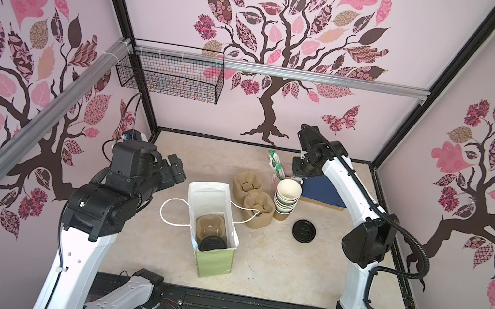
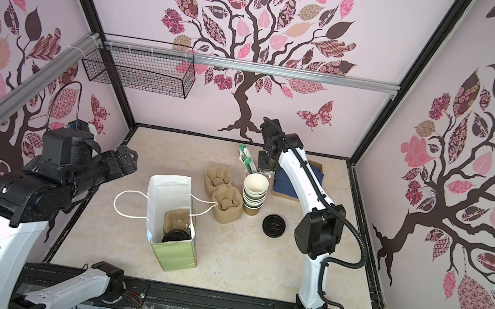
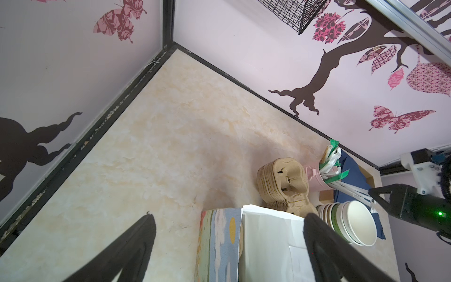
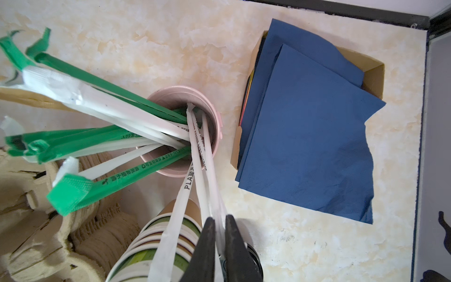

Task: Pack a coffee takeout order
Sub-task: Pick up the straw from the storage cup.

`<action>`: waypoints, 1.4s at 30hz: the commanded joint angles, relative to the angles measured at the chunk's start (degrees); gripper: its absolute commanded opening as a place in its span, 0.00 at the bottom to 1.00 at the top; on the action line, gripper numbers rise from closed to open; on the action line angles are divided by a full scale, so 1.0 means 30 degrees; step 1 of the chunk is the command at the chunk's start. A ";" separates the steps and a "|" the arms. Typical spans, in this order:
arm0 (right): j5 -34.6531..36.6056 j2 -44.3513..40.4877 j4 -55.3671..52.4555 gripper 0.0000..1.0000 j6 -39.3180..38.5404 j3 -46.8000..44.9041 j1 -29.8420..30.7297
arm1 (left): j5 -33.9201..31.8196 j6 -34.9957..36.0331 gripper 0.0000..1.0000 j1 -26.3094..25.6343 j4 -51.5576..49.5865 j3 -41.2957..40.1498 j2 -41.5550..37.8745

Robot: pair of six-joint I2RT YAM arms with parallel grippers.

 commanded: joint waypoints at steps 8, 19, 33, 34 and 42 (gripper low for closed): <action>0.0040 0.0692 -0.0856 0.01 0.0353 0.0658 -0.0005 | 0.0088 0.0133 0.98 0.0179 0.0057 0.0420 -0.0146; -0.0251 0.0561 -0.1973 0.00 0.0677 0.3417 0.0003 | 0.0162 0.0142 0.98 0.0250 0.0028 0.0448 -0.0151; -0.0619 -0.0445 -0.2924 0.00 0.1087 0.4408 0.0009 | 0.0205 0.0249 0.98 0.0336 -0.0379 0.0676 -0.0242; -0.0656 -0.0574 -0.2901 0.00 0.1121 0.4470 -0.0007 | 0.0206 0.0249 0.98 0.0335 -0.0382 0.0683 -0.0276; -0.0740 -0.1581 -0.3337 0.00 0.1418 0.5301 0.0009 | 0.0235 0.0132 0.98 0.0333 -0.0471 0.0685 -0.0380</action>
